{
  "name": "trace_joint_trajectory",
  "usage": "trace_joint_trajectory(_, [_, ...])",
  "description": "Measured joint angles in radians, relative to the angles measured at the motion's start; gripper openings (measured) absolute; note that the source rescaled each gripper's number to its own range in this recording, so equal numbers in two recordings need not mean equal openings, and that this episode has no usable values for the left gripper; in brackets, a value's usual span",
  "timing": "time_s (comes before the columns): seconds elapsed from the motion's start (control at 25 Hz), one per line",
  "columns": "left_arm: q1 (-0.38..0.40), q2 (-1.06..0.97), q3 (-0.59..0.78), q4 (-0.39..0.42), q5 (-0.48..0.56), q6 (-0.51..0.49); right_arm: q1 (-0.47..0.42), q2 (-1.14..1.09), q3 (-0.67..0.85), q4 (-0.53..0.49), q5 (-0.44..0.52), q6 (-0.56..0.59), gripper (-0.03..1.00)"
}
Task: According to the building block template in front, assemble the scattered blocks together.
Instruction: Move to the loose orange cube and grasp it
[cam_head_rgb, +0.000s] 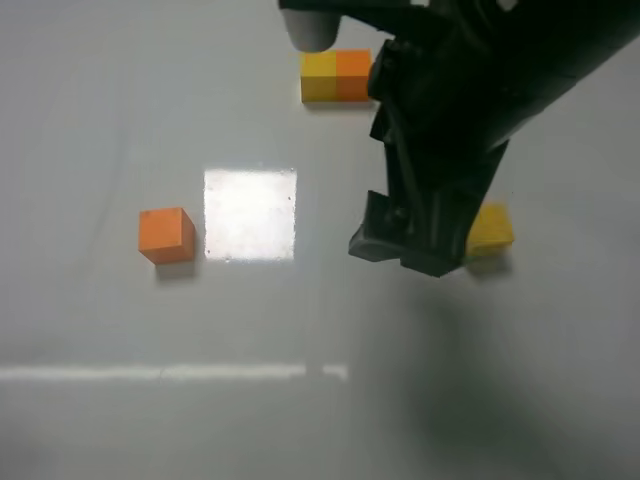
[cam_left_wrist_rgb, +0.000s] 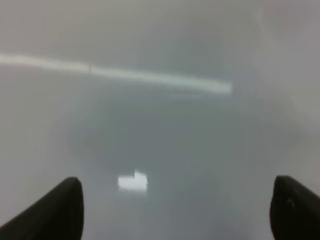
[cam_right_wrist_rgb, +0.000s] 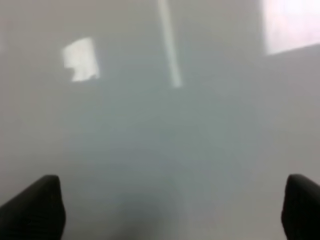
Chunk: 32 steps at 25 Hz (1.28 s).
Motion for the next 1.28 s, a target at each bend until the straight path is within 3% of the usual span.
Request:
trace_joint_trajectory(0.4, [0.000, 0.000, 0.000, -0.004, -0.001, 0.003, 0.044, 0.290, -0.329, 0.033, 0.007, -0.130, 1.00])
trace_joint_trajectory(0.92, [0.000, 0.000, 0.000, -0.004, -0.001, 0.003, 0.078, 0.468, -0.350, -0.009, -0.195, -0.206, 1.00])
trace_joint_trajectory(1.28, [0.000, 0.000, 0.000, -0.004, -0.001, 0.003, 0.077, 0.545, -0.390, -0.026, -0.212, -0.244, 1.00])
